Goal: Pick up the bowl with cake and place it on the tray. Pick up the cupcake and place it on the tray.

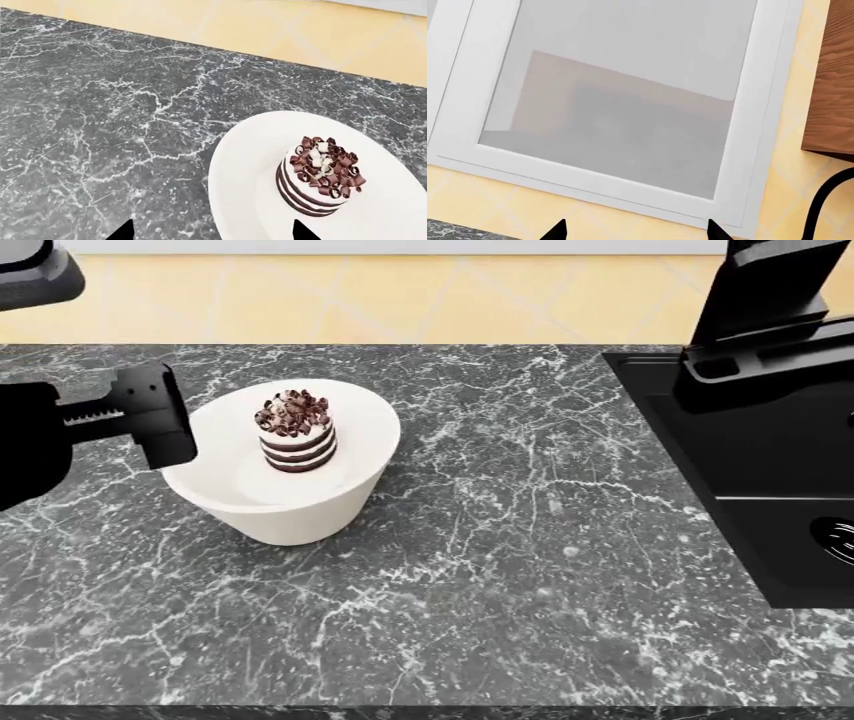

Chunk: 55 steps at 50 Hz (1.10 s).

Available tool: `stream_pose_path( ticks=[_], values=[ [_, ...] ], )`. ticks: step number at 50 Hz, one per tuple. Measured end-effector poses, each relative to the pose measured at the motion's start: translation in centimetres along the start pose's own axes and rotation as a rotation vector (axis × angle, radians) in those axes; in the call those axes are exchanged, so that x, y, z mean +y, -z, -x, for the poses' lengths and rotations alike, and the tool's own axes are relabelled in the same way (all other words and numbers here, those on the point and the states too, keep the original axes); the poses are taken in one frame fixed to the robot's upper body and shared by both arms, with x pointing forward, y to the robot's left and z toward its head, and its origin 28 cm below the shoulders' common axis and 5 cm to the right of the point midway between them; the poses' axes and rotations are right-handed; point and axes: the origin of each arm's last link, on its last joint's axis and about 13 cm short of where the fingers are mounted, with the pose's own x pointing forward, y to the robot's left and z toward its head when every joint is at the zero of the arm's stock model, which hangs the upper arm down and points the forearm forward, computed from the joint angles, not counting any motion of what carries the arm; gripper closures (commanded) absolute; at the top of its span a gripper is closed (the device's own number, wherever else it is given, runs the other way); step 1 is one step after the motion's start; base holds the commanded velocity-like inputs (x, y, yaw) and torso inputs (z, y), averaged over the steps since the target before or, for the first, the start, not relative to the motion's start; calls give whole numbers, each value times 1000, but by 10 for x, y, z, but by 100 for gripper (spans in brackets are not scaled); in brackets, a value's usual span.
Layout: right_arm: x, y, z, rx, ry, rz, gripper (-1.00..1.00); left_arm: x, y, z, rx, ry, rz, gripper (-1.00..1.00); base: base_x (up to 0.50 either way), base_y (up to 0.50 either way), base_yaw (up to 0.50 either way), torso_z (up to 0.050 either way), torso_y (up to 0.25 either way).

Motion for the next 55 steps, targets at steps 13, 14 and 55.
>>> stream_pose_path(
  ticks=[13, 14, 55],
  values=[
    [1, 1, 0, 0, -8, 1, -100, -2, 0, -1, 132, 79, 61, -100, 0, 0, 0, 0, 0],
    [1, 2, 0, 0, -8, 1, -100, -2, 0, -1, 142, 83, 68, -100, 0, 0, 0, 0, 0],
    [4, 3, 0, -5, -28, 1, -100, -5, -5, -45, 406, 123, 388, -100, 0, 0, 0, 0, 0]
  ],
)
